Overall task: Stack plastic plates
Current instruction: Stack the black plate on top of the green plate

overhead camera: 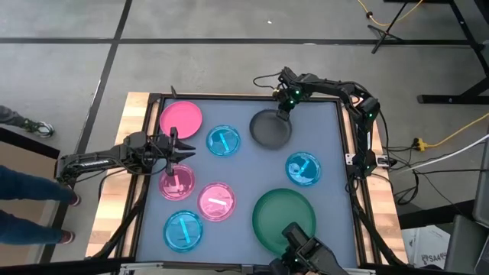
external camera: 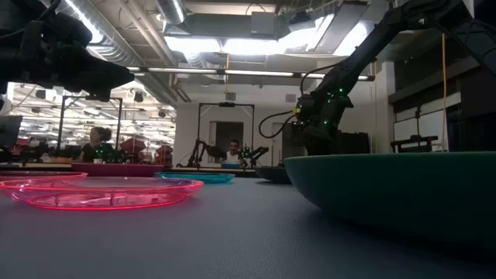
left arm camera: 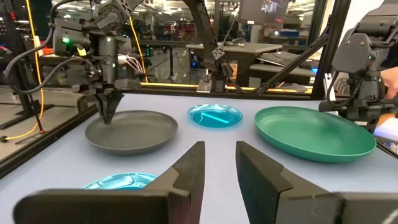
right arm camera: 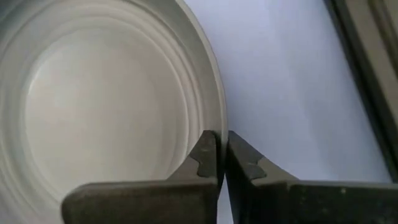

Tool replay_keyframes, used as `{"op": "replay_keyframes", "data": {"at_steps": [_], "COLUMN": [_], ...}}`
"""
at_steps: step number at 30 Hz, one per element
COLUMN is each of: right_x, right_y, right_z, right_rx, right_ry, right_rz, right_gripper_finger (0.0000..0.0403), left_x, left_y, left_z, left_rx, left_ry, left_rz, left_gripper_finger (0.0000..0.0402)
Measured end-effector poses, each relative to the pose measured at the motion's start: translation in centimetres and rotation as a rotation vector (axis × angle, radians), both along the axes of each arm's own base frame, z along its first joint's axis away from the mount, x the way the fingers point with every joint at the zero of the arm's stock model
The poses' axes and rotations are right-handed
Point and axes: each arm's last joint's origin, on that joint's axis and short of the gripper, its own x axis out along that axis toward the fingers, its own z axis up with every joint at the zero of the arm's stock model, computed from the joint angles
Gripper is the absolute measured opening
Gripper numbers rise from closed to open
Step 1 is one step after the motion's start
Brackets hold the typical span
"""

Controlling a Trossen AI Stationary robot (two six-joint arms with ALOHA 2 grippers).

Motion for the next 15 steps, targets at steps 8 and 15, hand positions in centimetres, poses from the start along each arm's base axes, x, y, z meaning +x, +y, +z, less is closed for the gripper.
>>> {"op": "replay_keyframes", "data": {"at_steps": [8,15], "right_x": [-0.19,-0.11], "right_y": [0.36,0.51], "right_z": [-0.06,0.01], "right_rx": [0.056,0.102], "right_ry": [0.002,-0.041], "right_rz": [0.006,0.022], "right_gripper_finger": [0.0000,0.0001], "left_x": [0.00,0.00], "left_y": [0.00,0.00], "left_z": [0.00,0.00], "left_rx": [0.000,0.000], "left_ry": [0.000,0.000], "left_rz": [0.000,0.000], "left_gripper_finger": [0.0084,0.0084]}}
